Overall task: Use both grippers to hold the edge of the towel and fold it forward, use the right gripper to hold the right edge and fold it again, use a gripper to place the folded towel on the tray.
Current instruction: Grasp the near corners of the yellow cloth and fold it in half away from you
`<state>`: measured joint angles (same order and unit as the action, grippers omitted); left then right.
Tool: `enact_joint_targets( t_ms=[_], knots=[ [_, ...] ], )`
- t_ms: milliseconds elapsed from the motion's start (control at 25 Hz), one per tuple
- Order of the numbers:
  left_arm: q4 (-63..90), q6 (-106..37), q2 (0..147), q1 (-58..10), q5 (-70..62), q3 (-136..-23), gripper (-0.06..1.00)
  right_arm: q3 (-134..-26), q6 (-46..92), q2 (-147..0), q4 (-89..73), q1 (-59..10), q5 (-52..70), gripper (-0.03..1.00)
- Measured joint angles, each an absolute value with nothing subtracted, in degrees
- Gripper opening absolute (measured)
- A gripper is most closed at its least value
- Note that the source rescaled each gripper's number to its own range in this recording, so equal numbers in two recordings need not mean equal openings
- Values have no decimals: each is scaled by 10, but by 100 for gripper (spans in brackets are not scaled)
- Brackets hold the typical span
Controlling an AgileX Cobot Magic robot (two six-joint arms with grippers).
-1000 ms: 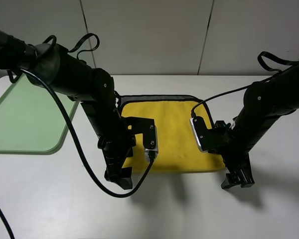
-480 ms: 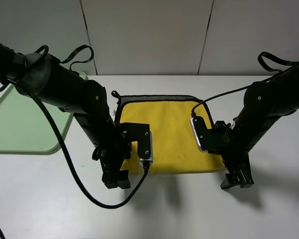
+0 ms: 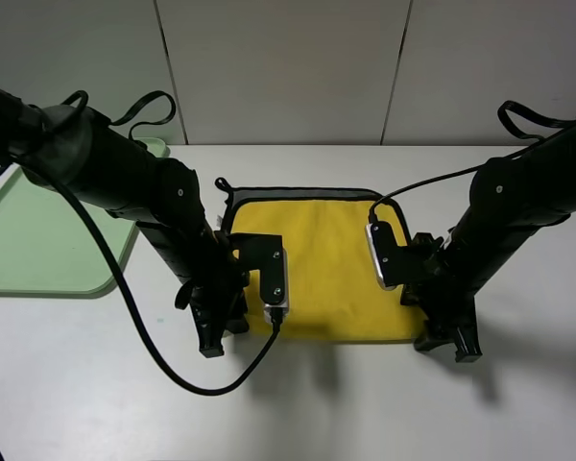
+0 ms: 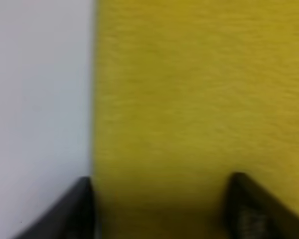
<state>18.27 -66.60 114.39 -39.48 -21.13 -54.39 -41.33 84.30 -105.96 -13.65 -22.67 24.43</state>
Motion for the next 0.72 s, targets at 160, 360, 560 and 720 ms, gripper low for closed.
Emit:
enact_joint_targets(
  t_ms=[160, 360, 560, 720],
  knots=[
    [182, -664, 1144, -394, -211, -544, 5, -413, 843, -1060, -146, -227, 236, 27],
    [182, -664, 1144, -394, -212, -544, 0, -413, 837, -1060, -147, -227, 224, 0],
    [182, -664, 1143, -394, -210, -544, 0, -413, 837, -1060, -147, -227, 224, 0],
    [182, -663, 1143, -394, -207, -542, 0, -413, 837, -1060, -147, -227, 224, 0]
  ],
)
